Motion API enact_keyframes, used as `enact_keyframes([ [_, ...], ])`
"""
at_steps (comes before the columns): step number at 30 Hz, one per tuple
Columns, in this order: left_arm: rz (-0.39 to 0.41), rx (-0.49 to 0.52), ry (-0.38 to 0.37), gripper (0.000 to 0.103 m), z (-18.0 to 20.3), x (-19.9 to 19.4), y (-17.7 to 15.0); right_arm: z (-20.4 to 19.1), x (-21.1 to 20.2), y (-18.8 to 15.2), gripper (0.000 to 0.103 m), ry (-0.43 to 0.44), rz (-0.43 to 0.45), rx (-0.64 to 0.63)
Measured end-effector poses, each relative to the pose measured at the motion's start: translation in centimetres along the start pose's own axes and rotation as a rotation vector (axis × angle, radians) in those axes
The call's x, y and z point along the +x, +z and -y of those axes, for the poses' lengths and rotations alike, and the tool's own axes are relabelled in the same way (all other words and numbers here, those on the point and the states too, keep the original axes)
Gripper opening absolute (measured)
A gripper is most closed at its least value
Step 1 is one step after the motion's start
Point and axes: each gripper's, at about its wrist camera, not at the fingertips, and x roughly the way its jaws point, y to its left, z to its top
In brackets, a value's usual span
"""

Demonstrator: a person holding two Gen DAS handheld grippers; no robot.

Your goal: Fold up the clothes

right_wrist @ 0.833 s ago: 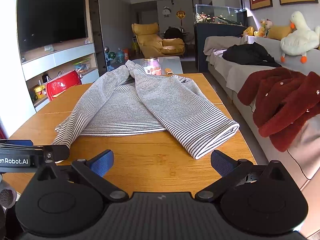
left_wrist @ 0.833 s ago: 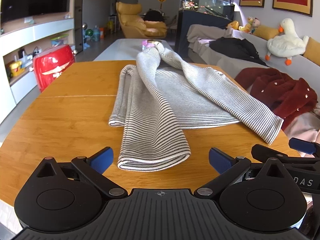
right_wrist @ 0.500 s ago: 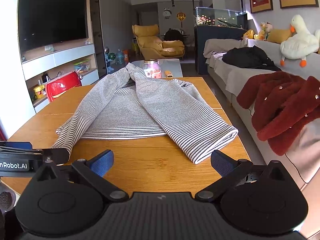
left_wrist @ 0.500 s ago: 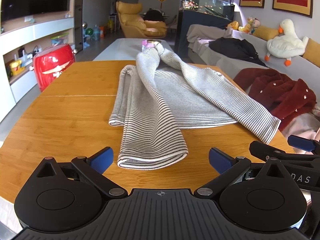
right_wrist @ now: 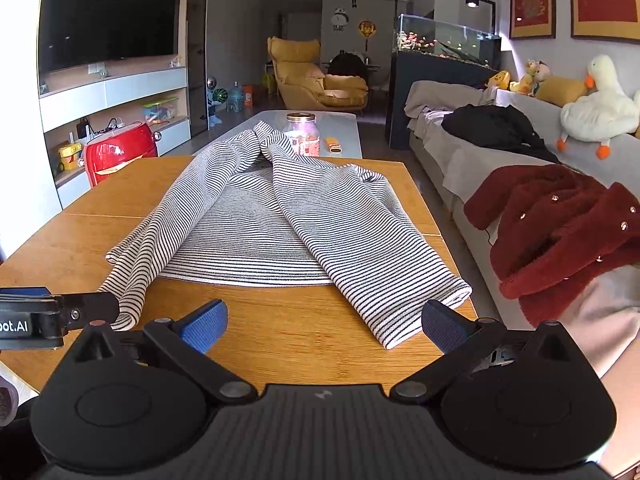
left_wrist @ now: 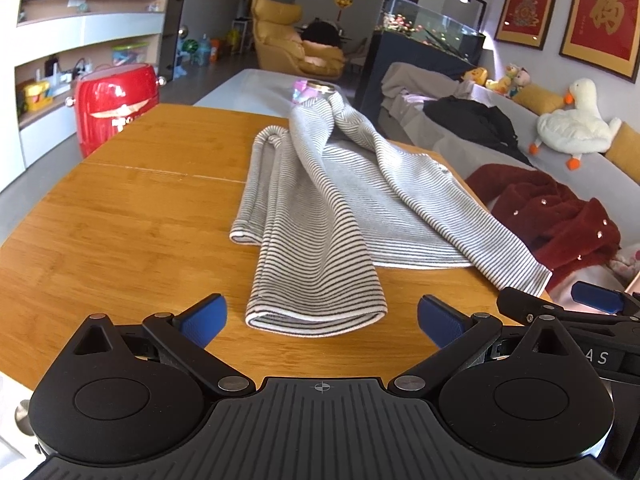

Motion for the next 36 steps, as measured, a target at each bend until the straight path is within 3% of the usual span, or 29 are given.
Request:
enact_keyframes([
  [10,0.020,-0.014,0.029,0.103,-0.6,0.1,0.1,-1.1,0.4,-0.1,0.103,0.023,0.012,-0.015],
  [20,0.006,0.037,0.097,0.103,-0.5,0.6,0.0,0.3,0.4,-0.2,0.103,0.022,0.035,0.050],
  [36,0.023,0.151,0.116,0.103,0.9,0.8,0.4,2.0,1.2,-0.7,0.103,0.087,0.037,0.146],
])
